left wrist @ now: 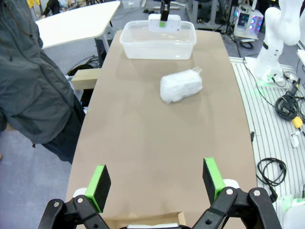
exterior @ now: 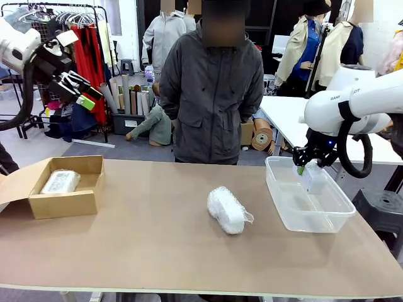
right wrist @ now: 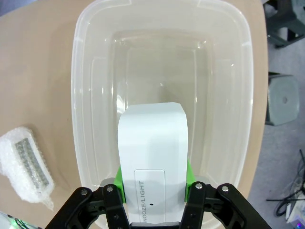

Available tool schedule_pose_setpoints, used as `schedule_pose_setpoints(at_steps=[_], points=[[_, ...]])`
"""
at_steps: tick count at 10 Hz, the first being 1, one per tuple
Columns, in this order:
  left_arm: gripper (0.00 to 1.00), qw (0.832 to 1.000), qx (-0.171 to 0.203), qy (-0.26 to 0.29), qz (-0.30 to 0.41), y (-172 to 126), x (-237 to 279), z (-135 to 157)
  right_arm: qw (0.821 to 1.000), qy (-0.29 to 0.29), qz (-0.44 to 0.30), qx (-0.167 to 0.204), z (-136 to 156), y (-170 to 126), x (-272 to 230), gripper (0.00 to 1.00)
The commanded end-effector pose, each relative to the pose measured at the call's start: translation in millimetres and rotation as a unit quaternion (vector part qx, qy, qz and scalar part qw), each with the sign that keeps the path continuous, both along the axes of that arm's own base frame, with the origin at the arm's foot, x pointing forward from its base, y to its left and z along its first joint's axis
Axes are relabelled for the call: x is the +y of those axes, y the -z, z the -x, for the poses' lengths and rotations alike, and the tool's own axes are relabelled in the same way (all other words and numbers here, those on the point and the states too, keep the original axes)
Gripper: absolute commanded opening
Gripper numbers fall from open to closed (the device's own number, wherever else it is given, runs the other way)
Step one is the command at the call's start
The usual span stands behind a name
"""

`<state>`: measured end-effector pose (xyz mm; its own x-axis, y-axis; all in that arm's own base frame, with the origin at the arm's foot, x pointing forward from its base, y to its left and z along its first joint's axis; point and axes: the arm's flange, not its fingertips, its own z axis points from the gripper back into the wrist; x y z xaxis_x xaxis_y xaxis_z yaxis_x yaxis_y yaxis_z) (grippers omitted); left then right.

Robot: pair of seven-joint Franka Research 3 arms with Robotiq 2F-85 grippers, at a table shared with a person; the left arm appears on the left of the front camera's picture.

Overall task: Separate and place wrapped and unwrapped clocks.
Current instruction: If the picked Digital clock is wrapped, place it in the Package Box ; if not, place it in the Organizing box.

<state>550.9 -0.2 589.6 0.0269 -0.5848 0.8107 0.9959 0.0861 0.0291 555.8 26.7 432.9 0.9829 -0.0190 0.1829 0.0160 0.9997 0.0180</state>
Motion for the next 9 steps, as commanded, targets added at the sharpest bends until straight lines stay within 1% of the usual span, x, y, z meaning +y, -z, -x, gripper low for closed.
schedule_pose_setpoints(at_steps=[1, 4, 5, 8, 9], points=[[1.0, 1.0, -0.001, 0.004, 0.002, 0.1, 0.9, 1.5, 1.0, 0.01, 0.005, 0.006, -21.8, 6.6, -5.1, 0.0], [1.0, 1.0, -0.001, 0.004, 0.002, 0.1, 0.9, 1.5, 0.999, 0.028, 0.011, 0.027, -40.9, 23.7, -12.3, 0.0], [1.0, 1.0, -0.001, 0.004, 0.002, 0.1, 0.9, 1.5, 0.999, 0.03, 0.021, 0.032, -44.6, 32.3, -14.0, 0.0], [1.0, 1.0, -0.001, 0.004, 0.002, 0.1, 0.9, 1.5, 0.998, 0.034, 0.02, 0.049, -52.0, 53.6, -17.1, 0.0], [1.0, 1.0, -0.001, 0.004, 0.002, 0.1, 0.9, 1.5, 0.998, 0.036, 0.018, 0.049, -53.1, 59.6, -16.0, 0.0]])
